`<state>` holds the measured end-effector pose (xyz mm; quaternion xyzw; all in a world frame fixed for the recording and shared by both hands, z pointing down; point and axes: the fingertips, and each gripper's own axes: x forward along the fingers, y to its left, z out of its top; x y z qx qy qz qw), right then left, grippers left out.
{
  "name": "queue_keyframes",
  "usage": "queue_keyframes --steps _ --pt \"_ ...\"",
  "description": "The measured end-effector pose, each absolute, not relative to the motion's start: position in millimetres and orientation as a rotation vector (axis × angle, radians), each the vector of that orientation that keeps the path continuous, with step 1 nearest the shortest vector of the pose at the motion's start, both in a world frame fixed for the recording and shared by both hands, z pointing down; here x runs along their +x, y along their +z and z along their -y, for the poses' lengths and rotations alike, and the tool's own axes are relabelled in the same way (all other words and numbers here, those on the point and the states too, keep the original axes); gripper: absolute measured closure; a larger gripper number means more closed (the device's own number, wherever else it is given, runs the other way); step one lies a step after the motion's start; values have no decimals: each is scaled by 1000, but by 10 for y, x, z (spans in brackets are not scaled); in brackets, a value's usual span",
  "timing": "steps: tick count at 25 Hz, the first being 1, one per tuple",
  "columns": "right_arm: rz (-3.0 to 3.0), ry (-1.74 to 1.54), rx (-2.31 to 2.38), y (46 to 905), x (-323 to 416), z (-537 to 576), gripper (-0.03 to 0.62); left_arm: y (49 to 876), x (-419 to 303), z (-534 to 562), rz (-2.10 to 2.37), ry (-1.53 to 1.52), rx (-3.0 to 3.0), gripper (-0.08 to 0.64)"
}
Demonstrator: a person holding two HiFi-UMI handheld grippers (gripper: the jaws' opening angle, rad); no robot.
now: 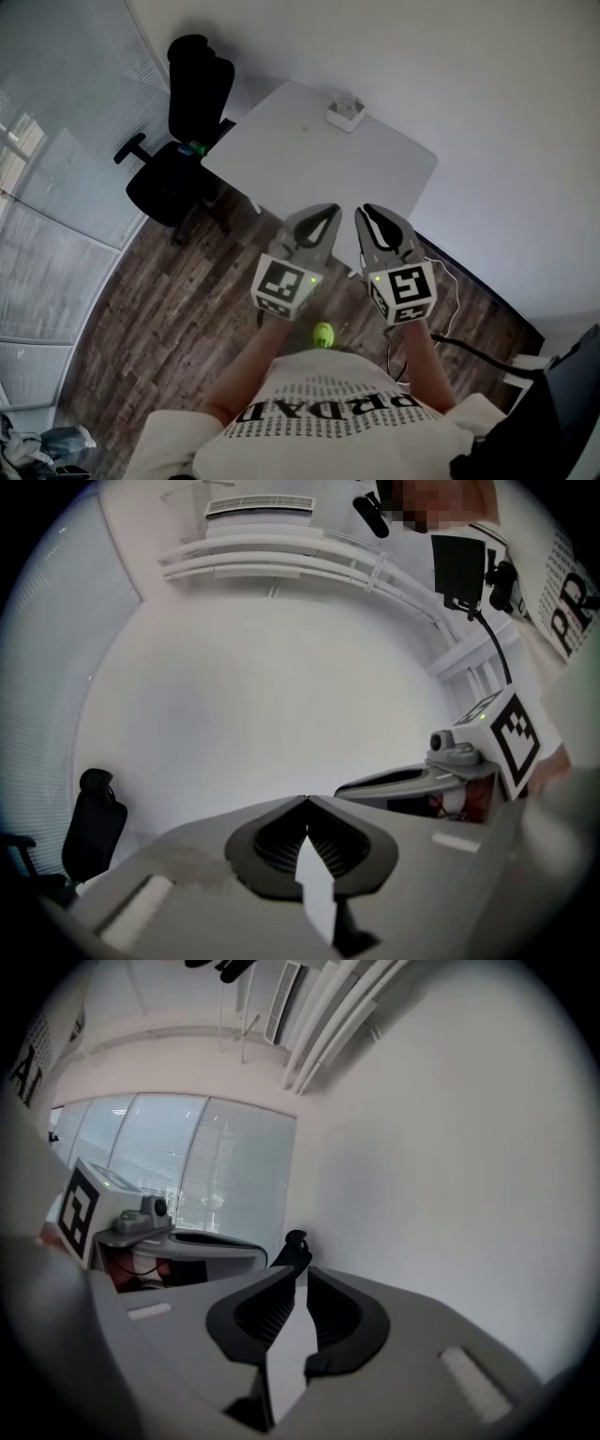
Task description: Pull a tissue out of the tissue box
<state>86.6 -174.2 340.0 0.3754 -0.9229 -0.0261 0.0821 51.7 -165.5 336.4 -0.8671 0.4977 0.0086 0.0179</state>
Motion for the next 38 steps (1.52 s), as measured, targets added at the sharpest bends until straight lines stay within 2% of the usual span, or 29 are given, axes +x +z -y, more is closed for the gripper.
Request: queue_keyframes --steps 23,38 --pt "2671 -51 1292 3359 138 3649 546 3349 -153 3691 -1351 0 -2800 568" --pt "2570 13 1411 3526 -72 4625 546 3471 -333 4651 -1190 -3 -2912 568"
